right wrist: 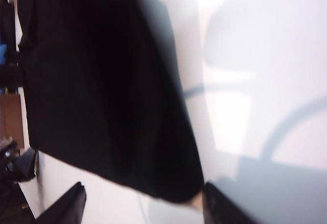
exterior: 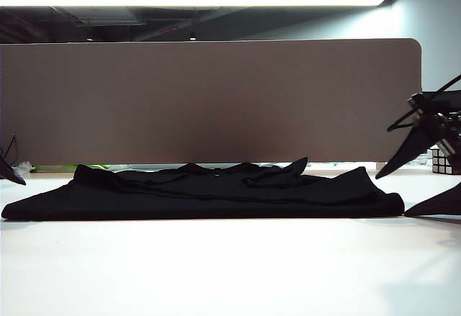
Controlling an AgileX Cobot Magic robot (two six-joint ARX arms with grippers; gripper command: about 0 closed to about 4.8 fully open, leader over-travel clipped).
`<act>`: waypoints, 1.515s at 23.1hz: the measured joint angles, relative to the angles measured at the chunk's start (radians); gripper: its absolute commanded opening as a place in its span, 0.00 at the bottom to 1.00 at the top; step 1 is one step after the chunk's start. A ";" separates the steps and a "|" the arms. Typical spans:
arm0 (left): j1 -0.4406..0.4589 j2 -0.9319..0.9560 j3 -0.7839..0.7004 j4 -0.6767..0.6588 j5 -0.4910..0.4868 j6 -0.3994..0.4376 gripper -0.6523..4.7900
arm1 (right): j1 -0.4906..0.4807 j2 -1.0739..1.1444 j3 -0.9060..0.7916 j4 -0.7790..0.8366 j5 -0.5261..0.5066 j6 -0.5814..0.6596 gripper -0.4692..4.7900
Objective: Fold the bottom side of the T-shirt horizontally towards the center, about one-third of the way, then fold the sleeve back towards the center, creating a straight line along the edge of the T-shirt, and finally fold the bottom of the T-shirt up towards the top, creating a neat rectangle.
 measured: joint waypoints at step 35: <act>-0.097 0.074 0.061 0.033 0.021 -0.021 0.11 | 0.071 0.046 -0.004 0.205 -0.050 0.106 0.08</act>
